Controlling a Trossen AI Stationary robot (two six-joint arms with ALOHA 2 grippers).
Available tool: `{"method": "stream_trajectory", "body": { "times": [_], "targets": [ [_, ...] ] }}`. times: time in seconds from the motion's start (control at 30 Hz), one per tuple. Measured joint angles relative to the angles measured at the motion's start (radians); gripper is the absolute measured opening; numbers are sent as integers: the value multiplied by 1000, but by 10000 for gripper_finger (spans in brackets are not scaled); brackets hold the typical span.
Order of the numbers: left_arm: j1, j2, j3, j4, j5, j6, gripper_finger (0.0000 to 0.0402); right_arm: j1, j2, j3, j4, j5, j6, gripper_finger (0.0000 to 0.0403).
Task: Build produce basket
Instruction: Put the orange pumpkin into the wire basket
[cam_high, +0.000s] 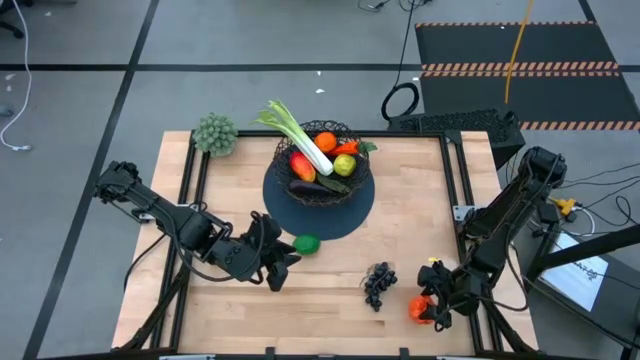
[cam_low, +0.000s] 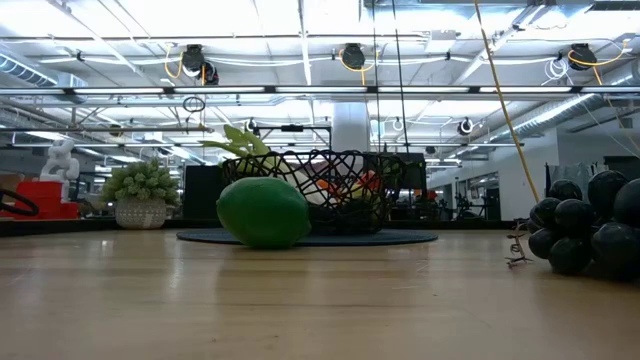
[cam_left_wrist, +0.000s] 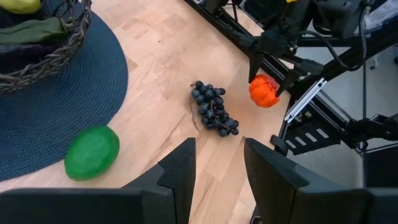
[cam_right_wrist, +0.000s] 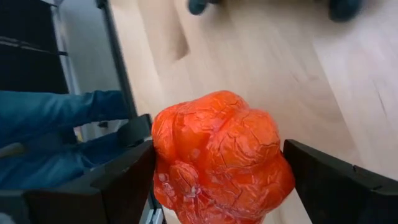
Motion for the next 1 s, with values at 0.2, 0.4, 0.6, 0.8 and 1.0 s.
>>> {"method": "stream_trajectory", "body": {
  "times": [0.2, 0.4, 0.6, 0.8, 1.0],
  "targets": [
    [-4, 0, 0, 2, -2, -10, 136, 0, -15, 1, 7, 15, -91, 362],
    [-6, 0, 0, 2, -5, -9, 136, 0, -15, 1, -40, 15, -94, 397],
    [-6, 0, 0, 2, -5, -2, 136, 0, -10, 1, -54, 15, -114, 392],
    [-6, 0, 0, 2, -5, 18, 136, 0, 49, 1, -52, 7, -95, 394],
    [-6, 0, 0, 1, -5, 24, 136, -2, 121, 1, 29, -40, -84, 394]
  ]
}}
